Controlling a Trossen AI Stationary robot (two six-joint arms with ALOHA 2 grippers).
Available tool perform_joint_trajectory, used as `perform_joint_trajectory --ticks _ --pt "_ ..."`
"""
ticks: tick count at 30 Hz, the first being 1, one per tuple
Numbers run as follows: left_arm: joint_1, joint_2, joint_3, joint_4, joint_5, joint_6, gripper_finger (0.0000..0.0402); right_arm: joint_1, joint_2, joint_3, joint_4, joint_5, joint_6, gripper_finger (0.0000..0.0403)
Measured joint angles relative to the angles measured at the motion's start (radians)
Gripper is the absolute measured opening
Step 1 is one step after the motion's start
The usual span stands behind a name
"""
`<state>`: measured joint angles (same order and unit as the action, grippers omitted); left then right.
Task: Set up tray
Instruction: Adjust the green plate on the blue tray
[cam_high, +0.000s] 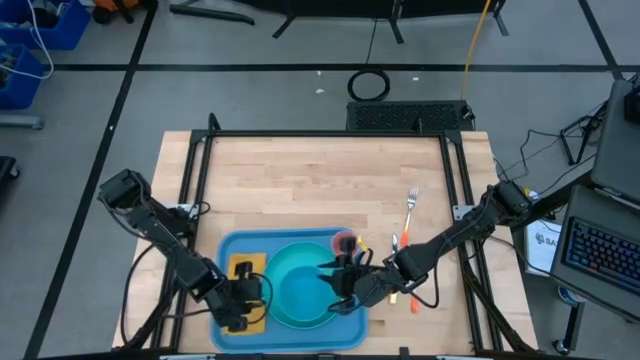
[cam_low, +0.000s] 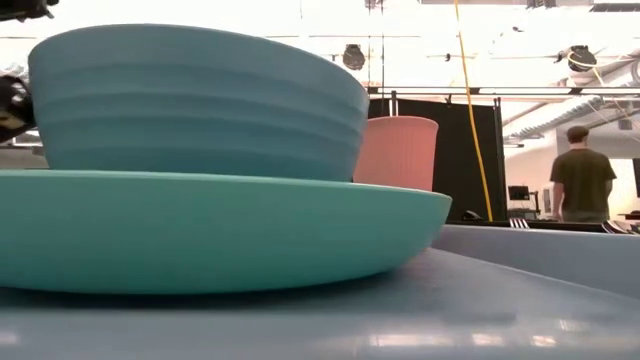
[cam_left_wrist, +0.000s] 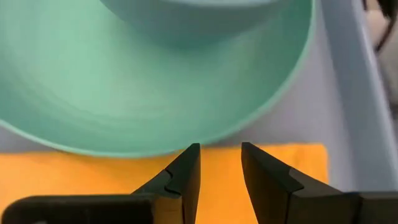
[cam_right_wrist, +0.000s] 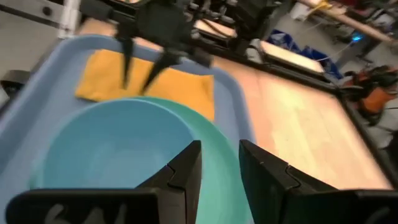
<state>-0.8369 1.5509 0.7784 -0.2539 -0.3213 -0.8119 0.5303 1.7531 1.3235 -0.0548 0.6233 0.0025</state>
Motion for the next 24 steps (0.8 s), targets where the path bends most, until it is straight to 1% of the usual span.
perform_joint_trajectory --ticks 3,5,10,15,18,21,24 --pt "-0.024 0.0 0.0 -0.011 -0.124 0.005 0.012 0.002 0.0 0.0 -0.017 -0.002 0.025 0.01" --pt "-0.042 0.0 0.0 -0.014 -0.181 0.005 0.012 0.002 0.0 0.0 -0.043 -0.013 0.036 0.01" --pt "-0.073 0.0 0.0 -0.037 -0.231 -0.029 0.012 0.002 0.0 -0.001 -0.049 -0.028 0.072 0.01" --pt "-0.098 -0.013 0.0 -0.036 -0.296 -0.029 0.012 0.007 0.0 -0.001 -0.048 -0.025 0.082 0.01" --pt "-0.114 -0.043 0.0 -0.037 -0.392 -0.019 0.012 -0.003 0.0 -0.001 -0.071 -0.017 0.148 0.01" --pt "-0.137 -0.079 0.0 -0.028 -0.521 0.001 0.012 -0.014 0.0 -0.001 -0.132 0.044 0.238 0.01" --pt "-0.159 -0.111 0.0 -0.031 -0.624 0.017 0.012 -0.02 0.0 0.0 -0.224 0.098 0.306 0.01"
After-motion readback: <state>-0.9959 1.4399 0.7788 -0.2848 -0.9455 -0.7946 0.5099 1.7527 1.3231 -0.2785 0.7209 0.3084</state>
